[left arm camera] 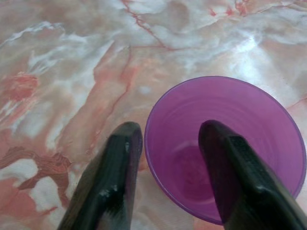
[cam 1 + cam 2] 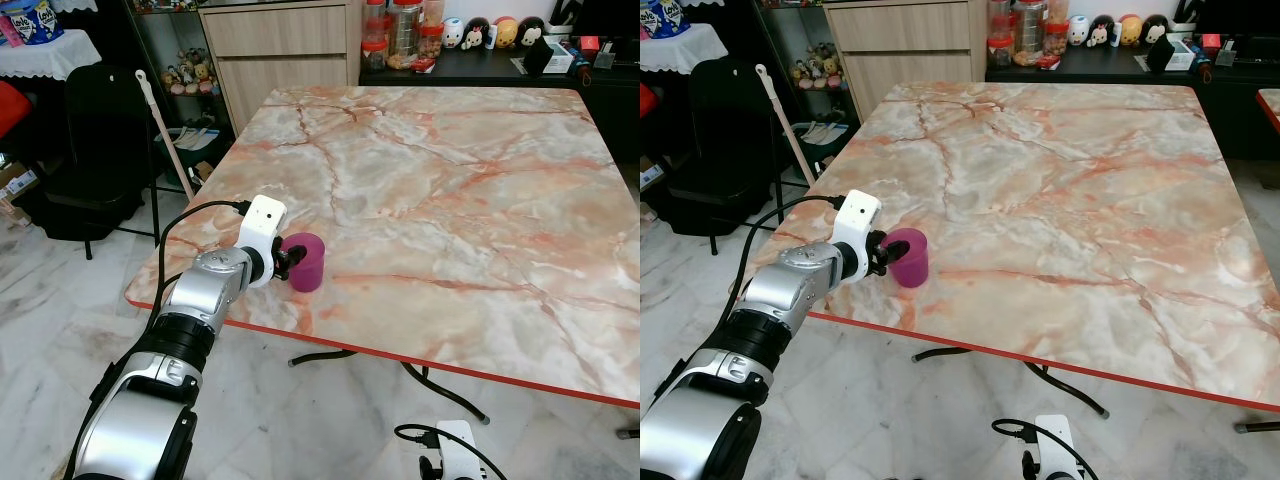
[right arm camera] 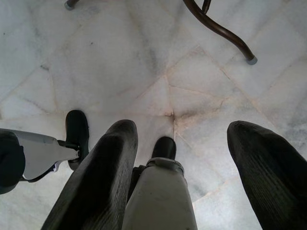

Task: Setting the table

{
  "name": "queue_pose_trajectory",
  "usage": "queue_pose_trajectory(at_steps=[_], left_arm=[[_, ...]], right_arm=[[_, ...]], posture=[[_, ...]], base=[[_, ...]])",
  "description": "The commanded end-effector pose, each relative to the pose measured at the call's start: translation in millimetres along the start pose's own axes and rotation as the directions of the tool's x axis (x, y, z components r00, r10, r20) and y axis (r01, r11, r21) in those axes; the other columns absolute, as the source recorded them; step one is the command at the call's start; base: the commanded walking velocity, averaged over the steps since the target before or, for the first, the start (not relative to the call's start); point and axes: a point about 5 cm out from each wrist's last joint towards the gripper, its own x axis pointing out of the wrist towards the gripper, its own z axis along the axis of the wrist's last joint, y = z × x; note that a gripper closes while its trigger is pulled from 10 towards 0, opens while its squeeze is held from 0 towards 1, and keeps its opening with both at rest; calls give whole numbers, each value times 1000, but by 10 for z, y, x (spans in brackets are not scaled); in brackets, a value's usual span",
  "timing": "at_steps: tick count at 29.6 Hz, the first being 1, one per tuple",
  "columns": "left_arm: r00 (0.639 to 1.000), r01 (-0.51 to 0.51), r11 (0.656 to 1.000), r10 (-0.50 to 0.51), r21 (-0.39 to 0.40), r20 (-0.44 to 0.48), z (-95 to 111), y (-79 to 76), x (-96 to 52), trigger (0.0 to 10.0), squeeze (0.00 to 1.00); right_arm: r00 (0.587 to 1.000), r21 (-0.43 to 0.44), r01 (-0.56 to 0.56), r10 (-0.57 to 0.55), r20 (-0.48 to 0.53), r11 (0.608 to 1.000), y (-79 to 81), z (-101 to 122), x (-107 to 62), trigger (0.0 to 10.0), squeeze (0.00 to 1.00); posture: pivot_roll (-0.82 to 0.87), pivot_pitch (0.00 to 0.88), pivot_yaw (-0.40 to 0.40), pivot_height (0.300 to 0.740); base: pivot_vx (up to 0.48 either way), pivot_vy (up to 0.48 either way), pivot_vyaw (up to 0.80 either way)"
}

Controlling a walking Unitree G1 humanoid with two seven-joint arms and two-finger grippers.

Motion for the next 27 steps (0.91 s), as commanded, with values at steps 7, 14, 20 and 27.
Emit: queue_pose_trajectory(at_steps=[7, 14, 20, 27], left_arm=[[1000, -19, 999, 20, 25, -20, 20, 46, -6, 0, 0], [1000, -17, 1000, 18, 26, -20, 21, 44, -4, 0, 0], [1000, -15, 999, 16, 29, -20, 17, 37, -2, 0, 0], [1000, -19, 999, 20, 28, -10, 26, 36, -5, 0, 0]], right_arm=[[1000, 13, 2, -2, -3, 1000, 18, -5, 0, 10000, 0], [1000, 14, 1, -1, -1, 1000, 20, 2, 1, 10000, 0], [1000, 15, 1, -1, -3, 1000, 21, -1, 1, 10000, 0], [1000, 14, 1, -1, -3, 1000, 17, -2, 0, 10000, 0]], posture=[[22, 41, 105, 736], [22, 40, 105, 736], [21, 40, 106, 736], [22, 38, 104, 736]], base=[[0, 0, 0], [0, 0, 0], [0, 0, 0], [0, 0, 0]])
